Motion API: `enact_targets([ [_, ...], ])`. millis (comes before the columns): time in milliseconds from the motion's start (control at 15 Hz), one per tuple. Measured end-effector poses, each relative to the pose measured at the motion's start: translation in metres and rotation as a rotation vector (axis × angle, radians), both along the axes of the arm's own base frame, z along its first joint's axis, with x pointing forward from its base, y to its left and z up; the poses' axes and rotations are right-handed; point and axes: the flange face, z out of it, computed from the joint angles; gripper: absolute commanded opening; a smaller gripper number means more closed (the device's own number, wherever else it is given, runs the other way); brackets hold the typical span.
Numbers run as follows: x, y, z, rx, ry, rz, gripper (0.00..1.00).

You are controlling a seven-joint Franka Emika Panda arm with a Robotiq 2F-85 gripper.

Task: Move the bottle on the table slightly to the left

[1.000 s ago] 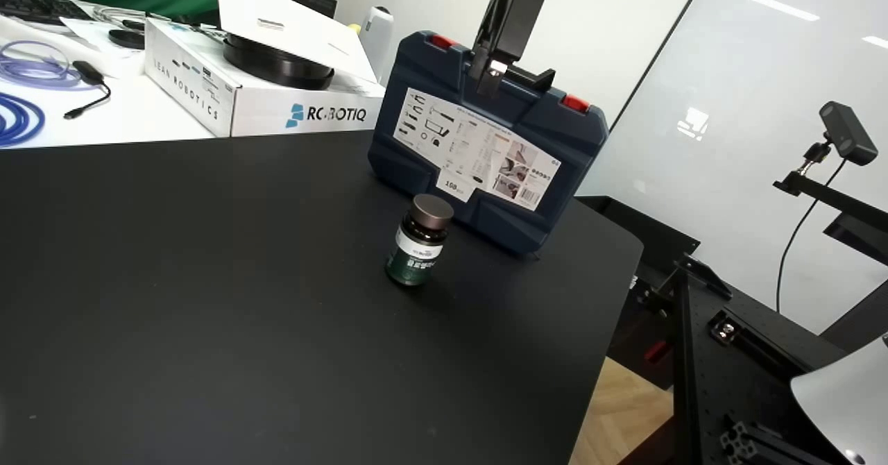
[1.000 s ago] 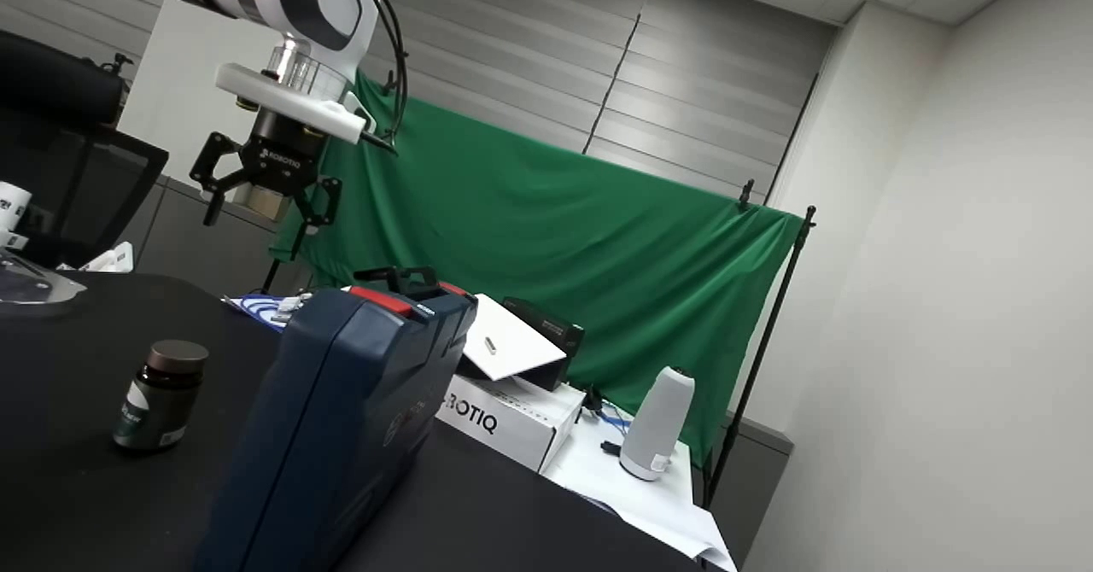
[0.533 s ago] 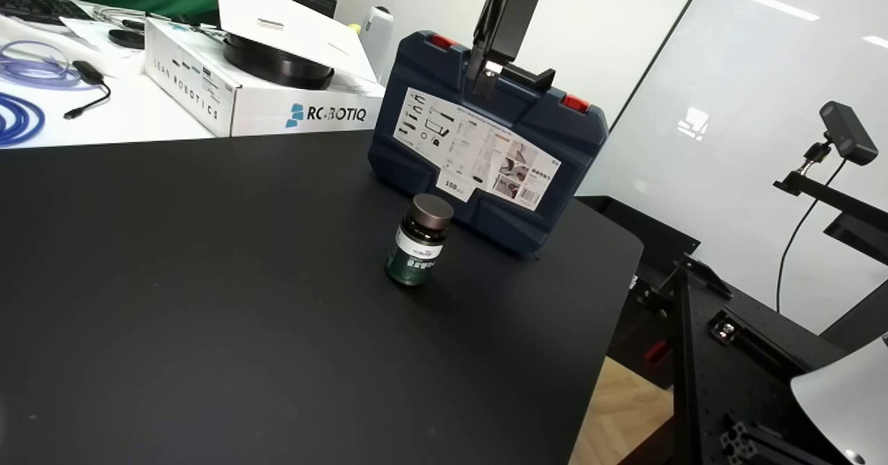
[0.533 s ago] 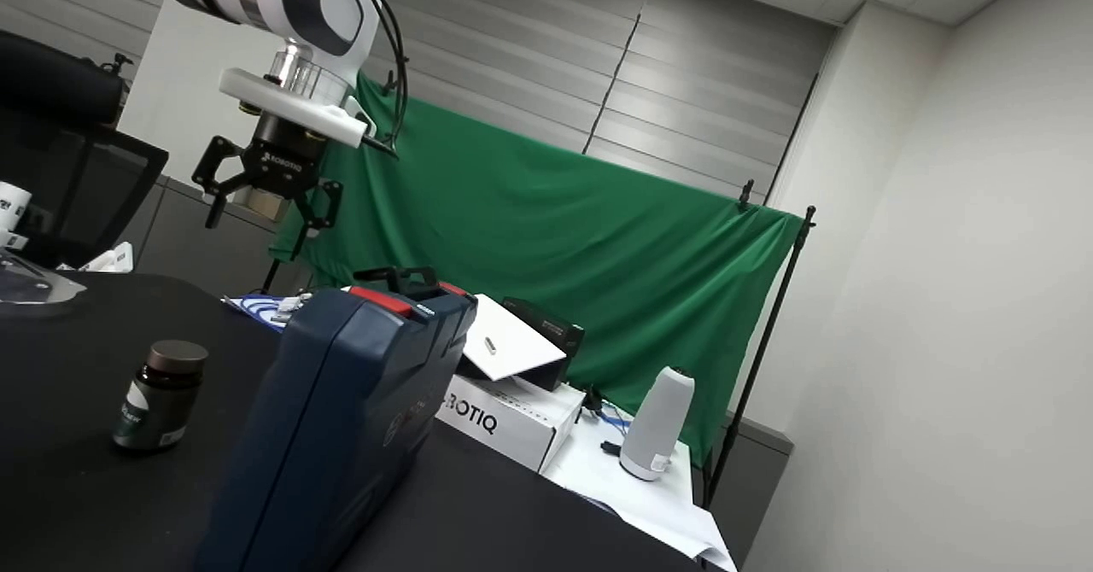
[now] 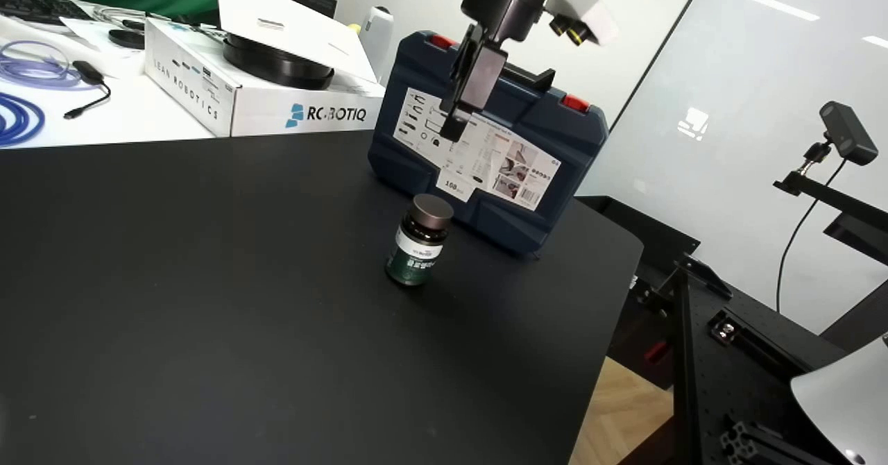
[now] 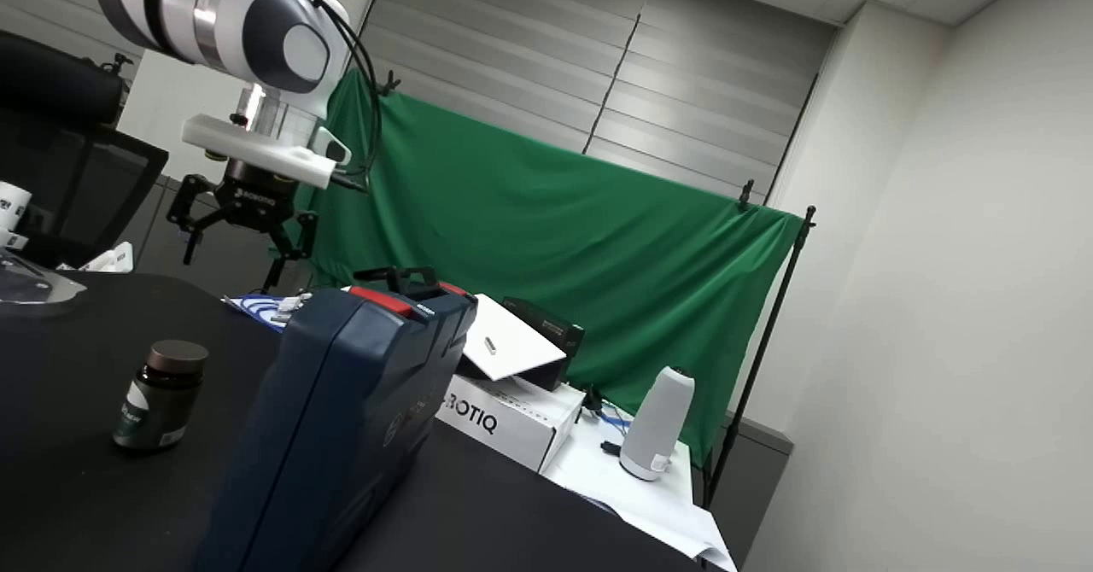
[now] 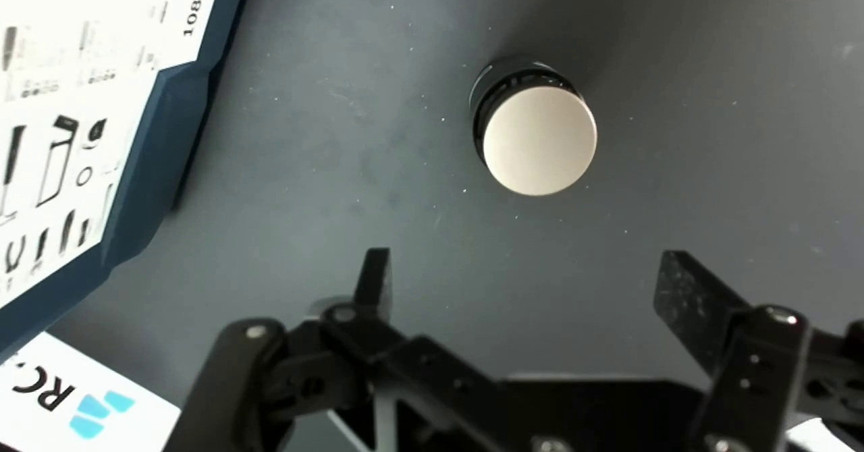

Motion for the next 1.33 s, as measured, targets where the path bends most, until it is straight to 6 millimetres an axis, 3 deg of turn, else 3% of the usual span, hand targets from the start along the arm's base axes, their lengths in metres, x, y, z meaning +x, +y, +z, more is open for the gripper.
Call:
enact_targets([
  [467, -0.01, 0.002, -0.052, 0.009, 0.051, -0.023, 1.0],
  [1000, -0.016, 0.007, -0.088, 0.019, 0.039, -0.003, 1.0],
  [1067, -0.016, 0.008, -0.09, 0.02, 0.038, -0.003, 0.75],
  [1133, -0.017, 0.008, -0.093, 0.021, 0.038, -0.002, 0.74],
  [1333, -0.017, 0.008, -0.098, 0.022, 0.035, -0.009, 0.53],
])
